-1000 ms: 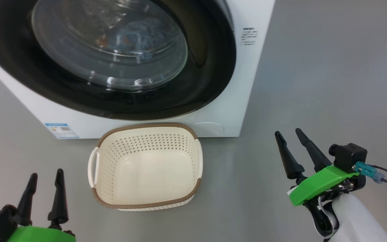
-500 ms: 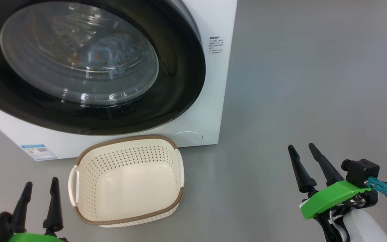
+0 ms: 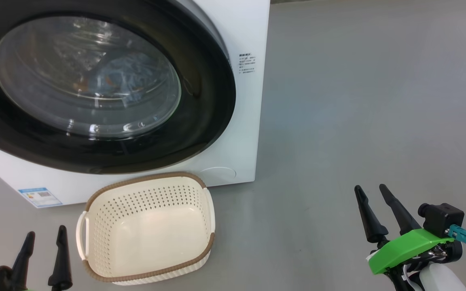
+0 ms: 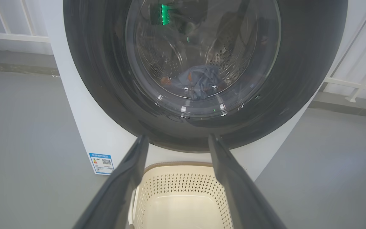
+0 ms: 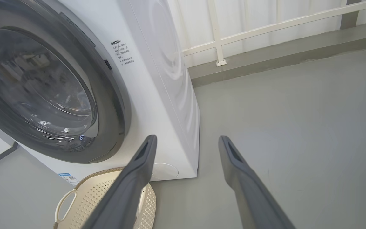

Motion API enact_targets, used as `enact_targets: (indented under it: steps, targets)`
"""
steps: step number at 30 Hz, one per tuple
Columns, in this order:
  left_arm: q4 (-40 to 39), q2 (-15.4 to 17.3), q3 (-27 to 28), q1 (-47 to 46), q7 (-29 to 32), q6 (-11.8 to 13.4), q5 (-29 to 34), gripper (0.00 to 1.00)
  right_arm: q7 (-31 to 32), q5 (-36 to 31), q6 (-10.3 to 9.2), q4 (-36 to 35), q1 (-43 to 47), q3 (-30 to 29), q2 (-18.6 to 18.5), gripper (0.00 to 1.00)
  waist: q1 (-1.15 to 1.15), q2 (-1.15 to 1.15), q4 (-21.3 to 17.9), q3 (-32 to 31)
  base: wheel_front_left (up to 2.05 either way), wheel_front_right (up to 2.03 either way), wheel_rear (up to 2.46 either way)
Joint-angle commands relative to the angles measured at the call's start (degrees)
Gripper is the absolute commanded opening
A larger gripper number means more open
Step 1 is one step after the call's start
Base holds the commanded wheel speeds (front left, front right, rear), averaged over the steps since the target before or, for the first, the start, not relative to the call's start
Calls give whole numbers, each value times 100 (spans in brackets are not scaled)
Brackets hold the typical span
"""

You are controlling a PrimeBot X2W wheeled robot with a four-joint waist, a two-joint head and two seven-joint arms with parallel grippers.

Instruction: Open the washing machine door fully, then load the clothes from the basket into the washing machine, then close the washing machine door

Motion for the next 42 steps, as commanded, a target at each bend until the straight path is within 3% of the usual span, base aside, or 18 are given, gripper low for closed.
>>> enact_targets:
  steps: [1, 42]
  targets:
    - [-99, 147, 225, -34, -36, -9, 84, 100, -27, 28, -6, -133, 36, 73, -78, 100, 0, 0, -16, -21, 0, 0, 0]
    - [-116, 74, 367, 4, -36, -9, 243, 100, -27, 18, -6, -181, 120, 52, -51, 100, 0, 0, -31, -68, 0, 0, 0]
